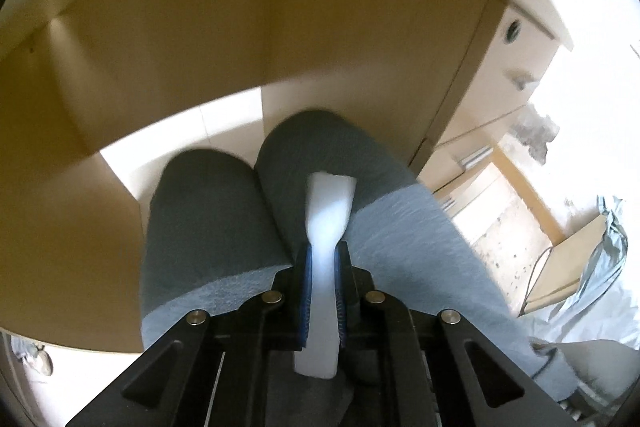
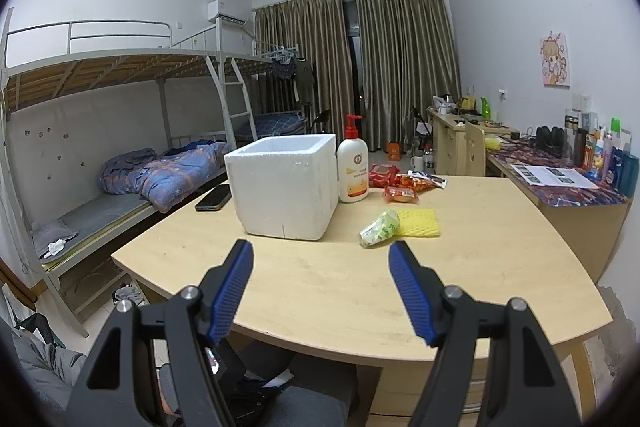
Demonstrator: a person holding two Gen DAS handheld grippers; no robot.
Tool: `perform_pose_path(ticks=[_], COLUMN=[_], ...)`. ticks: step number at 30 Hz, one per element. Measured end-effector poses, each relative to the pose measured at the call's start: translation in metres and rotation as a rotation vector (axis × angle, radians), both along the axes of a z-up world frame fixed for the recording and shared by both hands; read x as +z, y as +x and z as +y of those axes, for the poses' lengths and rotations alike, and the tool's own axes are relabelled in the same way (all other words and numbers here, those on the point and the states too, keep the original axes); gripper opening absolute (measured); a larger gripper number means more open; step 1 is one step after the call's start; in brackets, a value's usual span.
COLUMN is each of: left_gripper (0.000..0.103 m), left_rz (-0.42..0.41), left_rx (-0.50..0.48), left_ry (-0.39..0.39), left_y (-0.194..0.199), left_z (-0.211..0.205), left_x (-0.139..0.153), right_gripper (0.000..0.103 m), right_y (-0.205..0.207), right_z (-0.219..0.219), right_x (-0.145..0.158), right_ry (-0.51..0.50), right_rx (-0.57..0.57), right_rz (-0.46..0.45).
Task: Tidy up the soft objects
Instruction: 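Lift the white roll with the left gripper toward the foam box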
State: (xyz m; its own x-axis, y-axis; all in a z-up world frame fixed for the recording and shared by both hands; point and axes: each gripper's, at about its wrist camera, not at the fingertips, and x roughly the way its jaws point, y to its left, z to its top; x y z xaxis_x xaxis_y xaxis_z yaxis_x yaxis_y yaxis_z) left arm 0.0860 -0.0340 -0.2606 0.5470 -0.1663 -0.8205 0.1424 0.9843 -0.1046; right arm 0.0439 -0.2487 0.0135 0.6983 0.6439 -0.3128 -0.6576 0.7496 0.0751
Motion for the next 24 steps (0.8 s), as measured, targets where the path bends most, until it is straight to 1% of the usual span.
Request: perform_pose_path(ticks=[2, 5, 9, 14, 24], left_gripper=[0.011, 0.011, 0.011, 0.011, 0.011], left_rz=[-0.024, -0.079, -0.141, -0.222, -0.355], left_rx=[-0.006, -0.019, -0.040, -0.063, -0.068], left_ry=[-0.004, 0.016, 0.009, 0.020, -0.031], left_y=[-0.004, -0.012, -0.028, -0.045, -0.073], left_z=[-0.003, -0.007, -0.013, -0.019, -0.017], left_x=[0.010, 0.028, 0.053, 0.084, 0.146], right_gripper=[0.074, 0.074, 0.074, 0.074, 0.074], right_y=[-0.001, -0.004, -0.007, -0.012, -0.021], right_z=[0.000, -0.001, -0.001, -0.001, -0.001], right_x=[0.001, 0.004, 0.007, 0.012, 0.018], right_ry=[0.001, 0.004, 0.007, 0.011, 0.019], right_rx=[0.000, 0.001, 0.001, 0.002, -0.003], right_rz=[-0.003, -0.011, -0.023, -0.040, -0.067])
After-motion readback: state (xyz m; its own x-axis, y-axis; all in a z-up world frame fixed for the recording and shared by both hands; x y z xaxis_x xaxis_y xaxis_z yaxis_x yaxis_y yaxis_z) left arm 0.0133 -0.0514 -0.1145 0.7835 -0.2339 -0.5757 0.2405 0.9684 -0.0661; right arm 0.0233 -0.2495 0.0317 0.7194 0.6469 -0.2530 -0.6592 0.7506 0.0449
